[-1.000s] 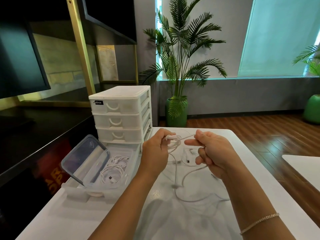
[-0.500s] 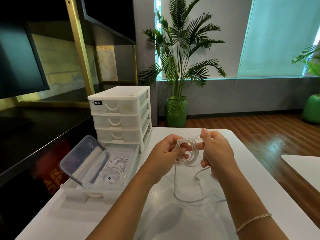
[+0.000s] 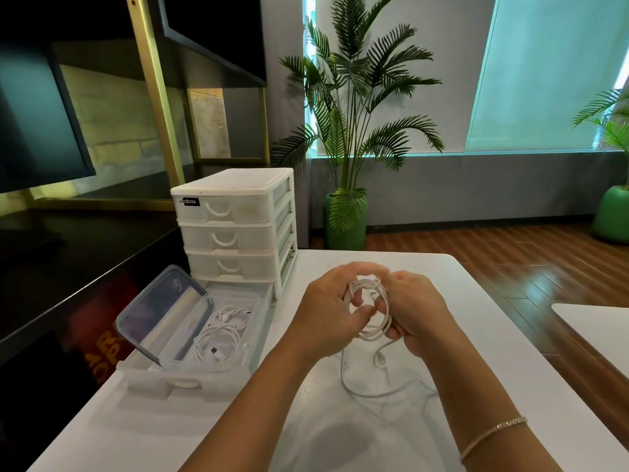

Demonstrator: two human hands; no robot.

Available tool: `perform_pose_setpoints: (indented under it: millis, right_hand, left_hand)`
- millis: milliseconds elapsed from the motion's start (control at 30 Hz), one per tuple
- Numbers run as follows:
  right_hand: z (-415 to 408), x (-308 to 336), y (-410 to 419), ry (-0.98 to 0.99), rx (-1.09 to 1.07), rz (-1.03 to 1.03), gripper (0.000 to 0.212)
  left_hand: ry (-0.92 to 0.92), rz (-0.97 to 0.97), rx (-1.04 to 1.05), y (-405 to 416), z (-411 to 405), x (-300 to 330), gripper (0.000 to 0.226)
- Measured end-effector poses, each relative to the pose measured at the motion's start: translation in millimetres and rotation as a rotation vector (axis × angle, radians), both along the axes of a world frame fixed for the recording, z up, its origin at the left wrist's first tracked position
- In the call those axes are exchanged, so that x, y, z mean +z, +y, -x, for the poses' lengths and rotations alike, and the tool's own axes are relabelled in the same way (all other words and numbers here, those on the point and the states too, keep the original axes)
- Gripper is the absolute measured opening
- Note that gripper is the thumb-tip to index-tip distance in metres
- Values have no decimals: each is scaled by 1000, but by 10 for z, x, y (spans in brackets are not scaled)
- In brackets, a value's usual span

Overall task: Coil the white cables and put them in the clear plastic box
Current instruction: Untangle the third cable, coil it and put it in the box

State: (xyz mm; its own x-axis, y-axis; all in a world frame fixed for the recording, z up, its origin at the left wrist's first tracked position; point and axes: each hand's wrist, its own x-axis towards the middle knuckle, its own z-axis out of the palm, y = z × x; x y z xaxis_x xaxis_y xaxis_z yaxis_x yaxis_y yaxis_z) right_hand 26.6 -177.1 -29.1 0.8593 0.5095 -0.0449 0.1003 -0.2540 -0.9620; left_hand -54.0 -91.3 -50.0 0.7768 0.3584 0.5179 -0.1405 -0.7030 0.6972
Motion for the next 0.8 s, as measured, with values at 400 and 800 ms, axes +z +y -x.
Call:
perform_pose_setpoints:
  millis: [400,800]
  right_hand:
    - [9,32,-16,143,209,-144,23]
    - [-36,53,-109,-115,217,-113,20]
  left_hand:
    - [-228,-85,314,38,1,-35,12]
    - [86,560,163,141,-8,65,22]
